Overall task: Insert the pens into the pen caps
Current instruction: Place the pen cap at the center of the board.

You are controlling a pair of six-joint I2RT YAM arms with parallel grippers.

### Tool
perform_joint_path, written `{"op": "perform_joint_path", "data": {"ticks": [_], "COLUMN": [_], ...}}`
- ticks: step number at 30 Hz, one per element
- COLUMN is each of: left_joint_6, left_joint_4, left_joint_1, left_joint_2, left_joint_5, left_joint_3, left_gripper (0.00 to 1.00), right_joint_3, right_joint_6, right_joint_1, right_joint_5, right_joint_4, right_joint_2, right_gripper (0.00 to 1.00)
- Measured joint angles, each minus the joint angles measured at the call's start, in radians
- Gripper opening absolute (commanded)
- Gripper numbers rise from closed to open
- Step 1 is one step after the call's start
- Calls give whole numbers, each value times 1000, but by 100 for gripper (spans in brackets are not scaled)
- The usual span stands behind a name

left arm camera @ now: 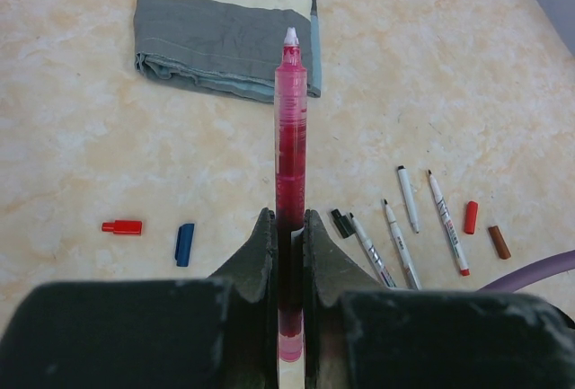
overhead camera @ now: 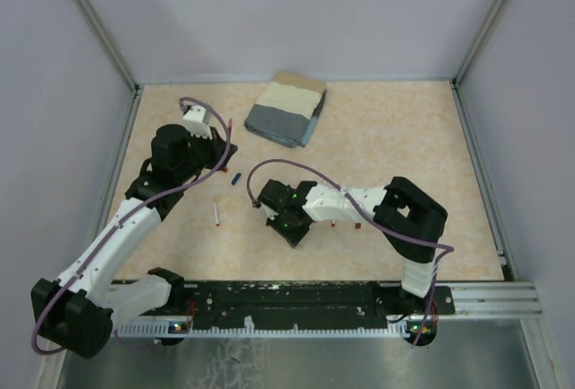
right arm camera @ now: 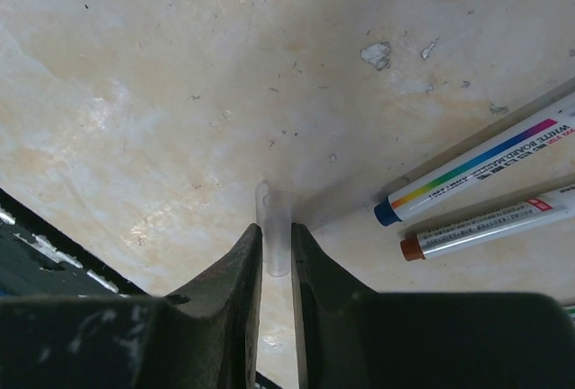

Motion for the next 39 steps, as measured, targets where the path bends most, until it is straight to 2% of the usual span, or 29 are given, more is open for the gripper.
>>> {"op": "perform_joint_path", "data": {"ticks": [20, 27, 33, 39], "left_joint_6": [2, 3, 3, 3], "left_joint_4": [0, 0, 0, 0], "left_joint_1": [4, 6, 8, 9], "left_joint_2": [0, 0, 0, -3], "left_joint_5": [0, 0, 0, 0], "left_joint_3": [0, 0, -2, -3], "left_gripper": [0, 0, 0, 0], "right_joint_3": [-2, -74, -155, -239], "right_joint_6": [-48, -42, 56, 266], "right_joint_1": [24, 24, 24, 24], "right_joint_5": [35, 72, 121, 178], "right_joint_4": [9, 60, 135, 220], "right_joint_2": [0, -116, -284, -397], "right_gripper": [36, 41, 41, 41]}}
